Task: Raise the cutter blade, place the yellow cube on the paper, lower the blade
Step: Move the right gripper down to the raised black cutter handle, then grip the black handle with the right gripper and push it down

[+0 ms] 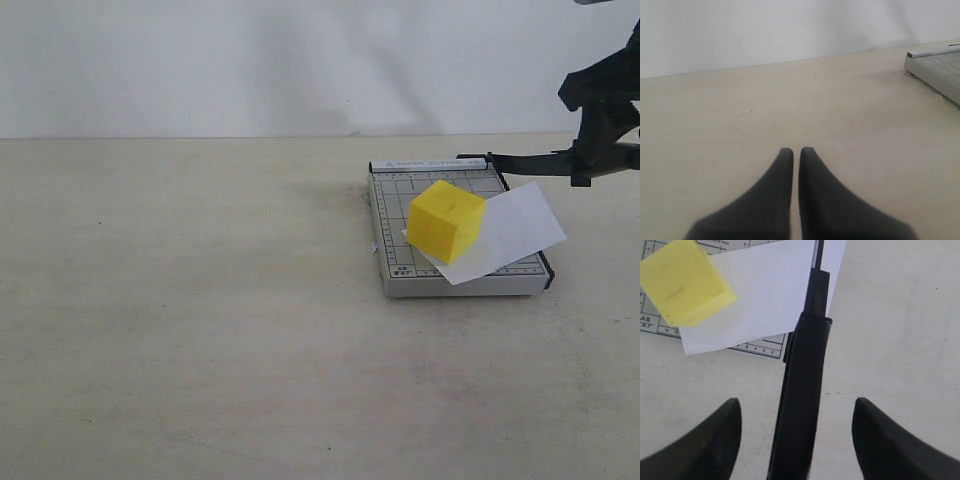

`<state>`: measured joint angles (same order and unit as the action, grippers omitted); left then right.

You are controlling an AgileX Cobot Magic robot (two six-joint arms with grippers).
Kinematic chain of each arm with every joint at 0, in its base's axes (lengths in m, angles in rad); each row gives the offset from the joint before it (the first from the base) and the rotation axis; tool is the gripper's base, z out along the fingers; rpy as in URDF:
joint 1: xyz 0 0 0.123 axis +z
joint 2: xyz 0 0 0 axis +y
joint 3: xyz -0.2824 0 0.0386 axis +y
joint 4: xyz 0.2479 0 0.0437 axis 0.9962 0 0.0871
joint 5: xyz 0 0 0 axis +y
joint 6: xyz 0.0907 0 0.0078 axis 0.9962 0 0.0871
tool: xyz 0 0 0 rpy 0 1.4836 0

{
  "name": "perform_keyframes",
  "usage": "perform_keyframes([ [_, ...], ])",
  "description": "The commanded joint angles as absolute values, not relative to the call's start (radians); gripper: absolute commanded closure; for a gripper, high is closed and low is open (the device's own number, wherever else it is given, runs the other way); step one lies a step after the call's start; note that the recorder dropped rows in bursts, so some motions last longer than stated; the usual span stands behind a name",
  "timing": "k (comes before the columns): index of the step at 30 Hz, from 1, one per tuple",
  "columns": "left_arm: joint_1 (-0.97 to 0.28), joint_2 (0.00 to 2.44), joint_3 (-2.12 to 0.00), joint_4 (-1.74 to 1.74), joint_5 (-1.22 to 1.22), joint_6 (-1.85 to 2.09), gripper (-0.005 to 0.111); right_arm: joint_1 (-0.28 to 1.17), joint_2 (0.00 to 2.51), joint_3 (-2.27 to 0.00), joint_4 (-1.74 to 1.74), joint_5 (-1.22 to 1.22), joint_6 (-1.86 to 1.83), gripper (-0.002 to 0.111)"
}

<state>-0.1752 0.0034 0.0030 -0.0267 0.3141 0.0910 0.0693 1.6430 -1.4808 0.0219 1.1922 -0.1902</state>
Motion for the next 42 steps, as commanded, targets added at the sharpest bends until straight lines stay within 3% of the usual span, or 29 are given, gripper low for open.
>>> perform_keyframes([
  [1,-0.173,0.0,0.0,-0.038,0.313,0.096,0.102,0.07,1.642,-1.451,0.018,1.196,-0.198,0.047],
  [6,-0.173,0.0,0.0,-0.038,0.313,0.096,0.102,0.07,1.65,-1.438,0.016,1.191,-0.206,0.051],
  [9,-0.173,0.0,0.0,-0.038,0.313,0.096,0.102,0.07,1.65,-1.438,0.016,1.191,-0.212,0.068],
  [14,-0.173,0.0,0.0,-0.038,0.313,0.096,0.102,0.07,1.65,-1.438,0.016,1.191,-0.218,0.107],
  [42,-0.173,0.0,0.0,-0.038,0.313,0.096,0.102,0.07,1.613,-1.367,0.077,1.157,-0.24,0.108],
])
